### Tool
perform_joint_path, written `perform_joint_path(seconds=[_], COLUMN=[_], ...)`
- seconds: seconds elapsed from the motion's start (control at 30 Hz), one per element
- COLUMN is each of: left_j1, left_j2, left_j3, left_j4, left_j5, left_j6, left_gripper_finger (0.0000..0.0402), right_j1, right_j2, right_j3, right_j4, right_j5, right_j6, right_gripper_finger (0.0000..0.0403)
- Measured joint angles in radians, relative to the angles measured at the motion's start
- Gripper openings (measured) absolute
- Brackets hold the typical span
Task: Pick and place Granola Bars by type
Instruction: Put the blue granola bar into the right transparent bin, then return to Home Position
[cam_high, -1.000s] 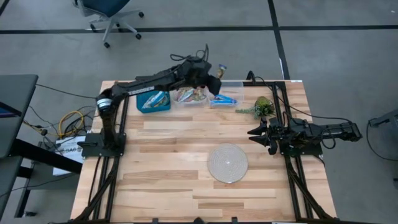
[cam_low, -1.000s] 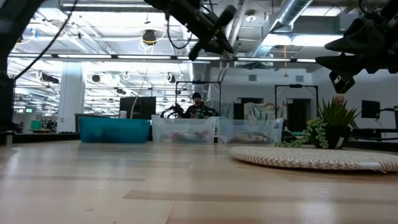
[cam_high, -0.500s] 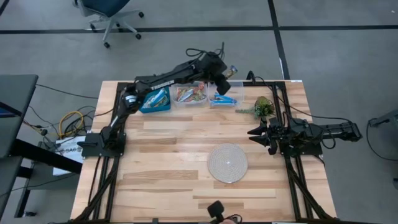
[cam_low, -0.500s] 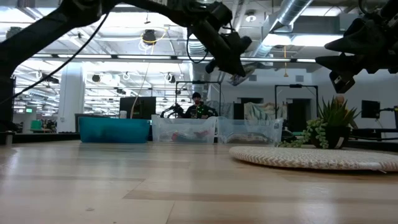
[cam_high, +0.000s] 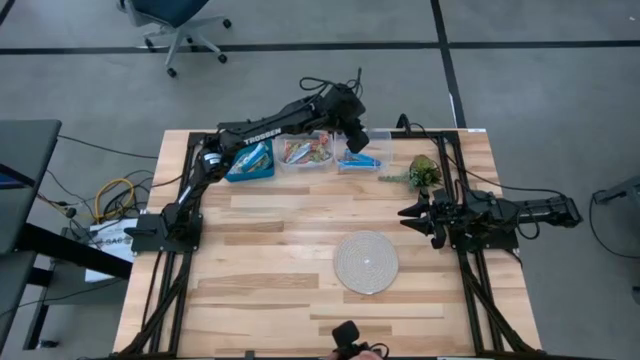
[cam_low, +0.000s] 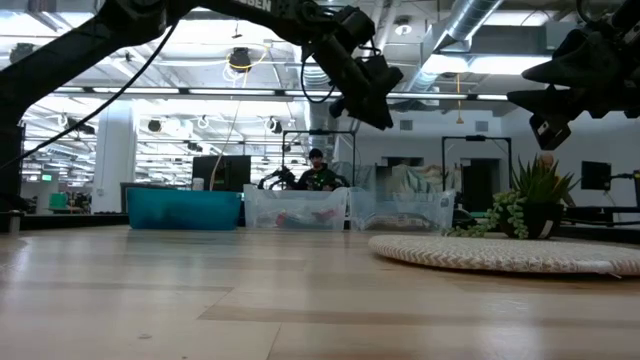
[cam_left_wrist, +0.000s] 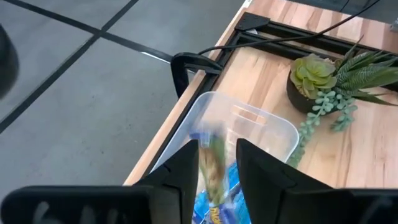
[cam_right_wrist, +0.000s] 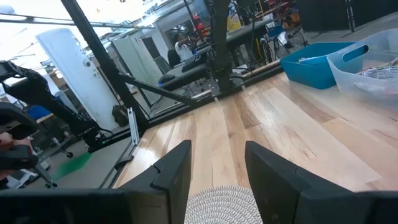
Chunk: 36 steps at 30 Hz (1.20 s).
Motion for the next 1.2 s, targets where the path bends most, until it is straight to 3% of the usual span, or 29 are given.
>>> perform_joint_path(seconds=[0.33, 0.6, 0.87, 1.03, 1.2], left_j1=[0.000, -0.020, -0.053, -0.073, -0.092], left_j2=[0.000, 0.000, 0.000, -0.040, -0.164], left_j3=[0.000, 0.000, -0.064, -0.216, -0.535], left_j4=[-0.020, -0.107, -0.073, 0.099, 0.389], left_j5=[0.006, 0.129, 0.143, 0.176, 0.185], left_j6=[-0.044, -0.093, -0.144, -0.201, -0.305], left_gripper_finger=[0.0107, 0.0106, 0.0106, 0.0106, 0.0106], right_j1=[0.000, 0.000, 0.000, 0.000, 0.000], right_j2=[0.000, 0.000, 0.000, 0.000, 0.000], right_j3=[0.000, 0.000, 0.000, 0.000, 0.000], right_j4=[0.000, 0.000, 0.000, 0.000, 0.000], right_j5=[0.000, 0.000, 0.000, 0.000, 0.000], right_j6=[0.000, 0.000, 0.000, 0.000, 0.000], right_gripper_finger=[0.0141, 0.0142, 0.0144, 0.0142, 0.0142])
